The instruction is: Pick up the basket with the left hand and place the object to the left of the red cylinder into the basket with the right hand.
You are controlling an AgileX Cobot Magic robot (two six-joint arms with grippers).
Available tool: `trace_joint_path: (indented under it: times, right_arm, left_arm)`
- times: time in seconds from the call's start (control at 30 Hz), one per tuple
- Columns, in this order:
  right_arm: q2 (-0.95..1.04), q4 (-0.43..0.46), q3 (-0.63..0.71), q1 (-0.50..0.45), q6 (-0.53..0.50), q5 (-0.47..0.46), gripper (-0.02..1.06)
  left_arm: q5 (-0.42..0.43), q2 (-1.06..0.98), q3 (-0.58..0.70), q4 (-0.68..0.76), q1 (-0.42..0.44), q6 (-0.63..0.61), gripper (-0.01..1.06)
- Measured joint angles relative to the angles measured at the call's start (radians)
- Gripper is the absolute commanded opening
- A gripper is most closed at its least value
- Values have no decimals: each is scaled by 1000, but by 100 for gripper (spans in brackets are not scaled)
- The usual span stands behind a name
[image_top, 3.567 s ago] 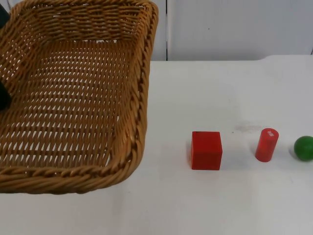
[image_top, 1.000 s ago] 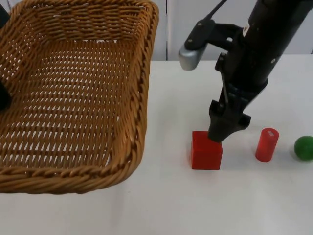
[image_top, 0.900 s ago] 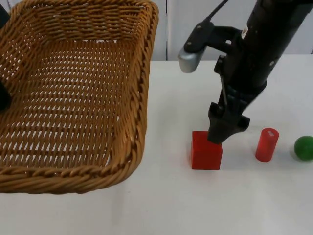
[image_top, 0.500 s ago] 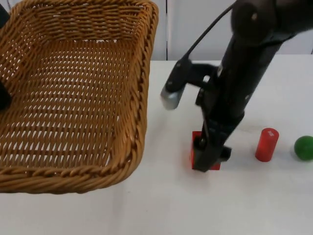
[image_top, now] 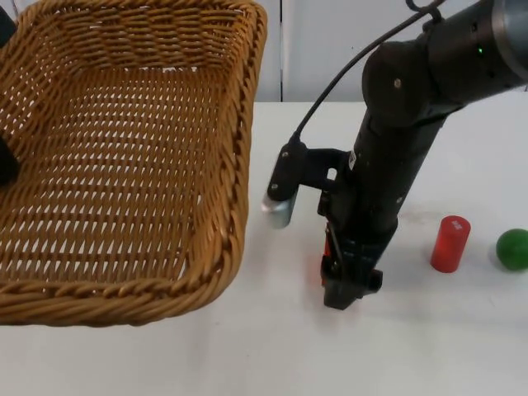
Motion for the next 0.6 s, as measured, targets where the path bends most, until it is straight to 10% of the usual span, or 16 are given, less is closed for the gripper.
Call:
trace_joint_path:
  times: [0.33, 0.6]
  right_arm:
    - [0, -85, -13, 0, 60, 0, 0]
    - [1, -106, -34, 0, 74, 136, 0]
  left_arm:
    - [0, 0, 0, 0, 0, -4, 0]
    - [0, 0, 0, -2, 0, -4, 0]
